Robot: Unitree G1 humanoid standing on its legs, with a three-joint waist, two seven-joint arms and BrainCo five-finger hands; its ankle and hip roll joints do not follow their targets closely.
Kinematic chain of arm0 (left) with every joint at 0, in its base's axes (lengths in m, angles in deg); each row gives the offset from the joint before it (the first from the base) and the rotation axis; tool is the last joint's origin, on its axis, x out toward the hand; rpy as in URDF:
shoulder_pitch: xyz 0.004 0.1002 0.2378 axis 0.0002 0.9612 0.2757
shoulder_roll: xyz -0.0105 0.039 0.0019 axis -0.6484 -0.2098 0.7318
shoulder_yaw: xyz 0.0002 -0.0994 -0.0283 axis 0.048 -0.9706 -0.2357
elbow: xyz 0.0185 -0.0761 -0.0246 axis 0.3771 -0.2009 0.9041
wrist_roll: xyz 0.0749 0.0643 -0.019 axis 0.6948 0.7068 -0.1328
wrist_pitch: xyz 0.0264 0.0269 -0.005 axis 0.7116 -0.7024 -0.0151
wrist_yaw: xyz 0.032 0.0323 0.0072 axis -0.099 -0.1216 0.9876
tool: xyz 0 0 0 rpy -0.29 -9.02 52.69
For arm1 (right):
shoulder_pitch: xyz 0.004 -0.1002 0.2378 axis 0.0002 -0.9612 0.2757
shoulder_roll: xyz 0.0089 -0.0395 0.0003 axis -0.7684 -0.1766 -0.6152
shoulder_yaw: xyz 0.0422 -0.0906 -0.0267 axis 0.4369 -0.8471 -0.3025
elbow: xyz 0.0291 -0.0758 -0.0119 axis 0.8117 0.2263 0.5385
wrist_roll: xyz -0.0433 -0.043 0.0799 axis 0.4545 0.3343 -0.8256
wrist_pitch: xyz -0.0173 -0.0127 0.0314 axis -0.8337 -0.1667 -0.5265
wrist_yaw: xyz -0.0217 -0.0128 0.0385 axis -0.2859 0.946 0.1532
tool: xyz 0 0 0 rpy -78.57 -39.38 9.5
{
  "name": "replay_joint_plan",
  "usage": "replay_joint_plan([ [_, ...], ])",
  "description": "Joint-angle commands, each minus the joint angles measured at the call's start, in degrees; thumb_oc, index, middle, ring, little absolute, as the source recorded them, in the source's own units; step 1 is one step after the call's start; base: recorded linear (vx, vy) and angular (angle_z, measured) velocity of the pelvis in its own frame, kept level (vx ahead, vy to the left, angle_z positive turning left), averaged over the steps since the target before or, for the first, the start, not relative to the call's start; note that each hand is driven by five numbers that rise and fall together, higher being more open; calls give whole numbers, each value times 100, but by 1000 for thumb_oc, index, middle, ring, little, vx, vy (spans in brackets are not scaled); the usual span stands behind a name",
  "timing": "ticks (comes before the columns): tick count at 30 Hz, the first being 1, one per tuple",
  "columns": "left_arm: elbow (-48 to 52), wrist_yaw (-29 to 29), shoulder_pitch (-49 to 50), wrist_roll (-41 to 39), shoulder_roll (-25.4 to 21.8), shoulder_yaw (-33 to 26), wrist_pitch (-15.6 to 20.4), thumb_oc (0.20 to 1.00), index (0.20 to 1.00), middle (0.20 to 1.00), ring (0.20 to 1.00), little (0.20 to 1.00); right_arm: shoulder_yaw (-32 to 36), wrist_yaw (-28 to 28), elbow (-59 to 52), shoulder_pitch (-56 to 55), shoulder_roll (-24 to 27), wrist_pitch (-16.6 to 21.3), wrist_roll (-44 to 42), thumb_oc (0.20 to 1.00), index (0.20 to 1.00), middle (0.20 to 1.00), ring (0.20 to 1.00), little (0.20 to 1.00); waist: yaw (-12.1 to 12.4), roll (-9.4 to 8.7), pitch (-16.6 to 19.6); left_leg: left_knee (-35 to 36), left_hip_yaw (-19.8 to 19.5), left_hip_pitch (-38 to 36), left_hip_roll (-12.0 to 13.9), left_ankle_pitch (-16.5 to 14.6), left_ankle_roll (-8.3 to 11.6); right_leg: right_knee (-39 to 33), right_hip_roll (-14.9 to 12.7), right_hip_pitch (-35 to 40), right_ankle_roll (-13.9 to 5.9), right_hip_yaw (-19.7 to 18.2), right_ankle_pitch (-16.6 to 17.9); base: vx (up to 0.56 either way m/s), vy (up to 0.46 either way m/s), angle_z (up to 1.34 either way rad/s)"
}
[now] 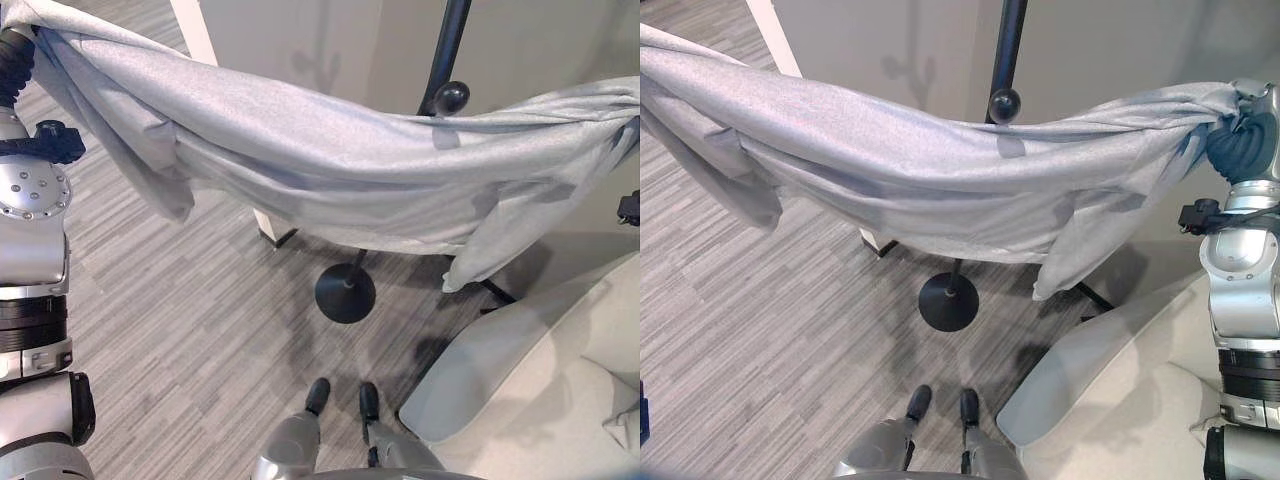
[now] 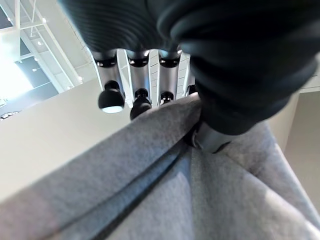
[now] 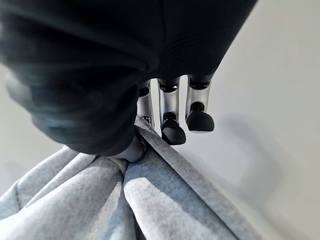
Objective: Hang the clothes on the sofa on the clothes rack.
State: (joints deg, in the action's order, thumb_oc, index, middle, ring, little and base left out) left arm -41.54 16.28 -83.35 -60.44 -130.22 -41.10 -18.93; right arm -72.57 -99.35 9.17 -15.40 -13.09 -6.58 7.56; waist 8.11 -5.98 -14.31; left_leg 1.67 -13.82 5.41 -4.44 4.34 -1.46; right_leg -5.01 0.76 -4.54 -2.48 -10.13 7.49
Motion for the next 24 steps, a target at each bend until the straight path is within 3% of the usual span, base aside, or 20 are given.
replay_joint_plan([
  [1, 218, 252, -150, 128, -93, 64, 308, 200, 200, 200, 200, 200, 54, -192, 69, 109, 393, 190, 88, 200, 200, 200, 200, 200, -66, -69, 748, 333, 294, -68, 349, -175, -43, 1, -235, -82, 192, 57, -189, 17, -37, 1],
  [6, 201, 276, -163, 134, -113, 86, 290, 200, 200, 200, 200, 200, 83, -159, 55, 56, 313, 191, 134, 200, 200, 200, 200, 200, -62, -49, 798, 333, 320, -95, 397, -171, -25, 1, -266, -42, 192, 72, -197, -1, -3, -1],
  [10, 440, 298, 171, 153, 71, -314, 275, 200, 200, 200, 200, 200, 298, -142, -231, -161, 179, 172, 518, 200, 200, 200, 200, 200, -70, 15, 847, 333, 365, -118, 446, -133, -1, 1, -304, -24, 186, 66, -199, 11, -4, 0],
  [11, 959, 126, 566, 16, 399, -687, 351, 200, 200, 200, 200, 200, 623, -205, -599, -287, 88, 202, 712, 200, 200, 200, 200, 200, -75, 65, 870, 333, 375, -102, 464, -67, 17, 1, -319, -31, 175, 63, -167, 36, 18, -10],
  [13, 2423, 18, 1869, 38, 1037, -2052, 394, 200, 200, 200, 200, 200, 1797, -260, -2200, -890, -655, 294, 1122, 200, 200, 200, 200, 200, -93, 227, 989, 333, 416, -85, 495, -23, 23, 1, -352, -37, 173, 69, -184, 54, 31, -10],
  [15, 2827, 38, 2124, -38, 1309, -2421, 430, 200, 200, 200, 200, 200, 2110, -271, -2740, -1009, -1012, 303, 1184, 200, 200, 200, 200, 200, -107, 267, 1053, 333, 415, -88, 501, -8, 29, 1, -363, -38, 164, 63, -187, 25, 20, -9],
  [24, 3110, 374, 2090, -111, 1622, -2819, 536, 200, 200, 200, 200, 200, 2469, -418, -3167, -1014, -1462, 330, 1164, 200, 200, 200, 200, 200, -176, 366, 1208, 333, 445, -176, 535, -43, 37, 1, -390, 29, 139, 94, -239, 5, 3, 1],
])
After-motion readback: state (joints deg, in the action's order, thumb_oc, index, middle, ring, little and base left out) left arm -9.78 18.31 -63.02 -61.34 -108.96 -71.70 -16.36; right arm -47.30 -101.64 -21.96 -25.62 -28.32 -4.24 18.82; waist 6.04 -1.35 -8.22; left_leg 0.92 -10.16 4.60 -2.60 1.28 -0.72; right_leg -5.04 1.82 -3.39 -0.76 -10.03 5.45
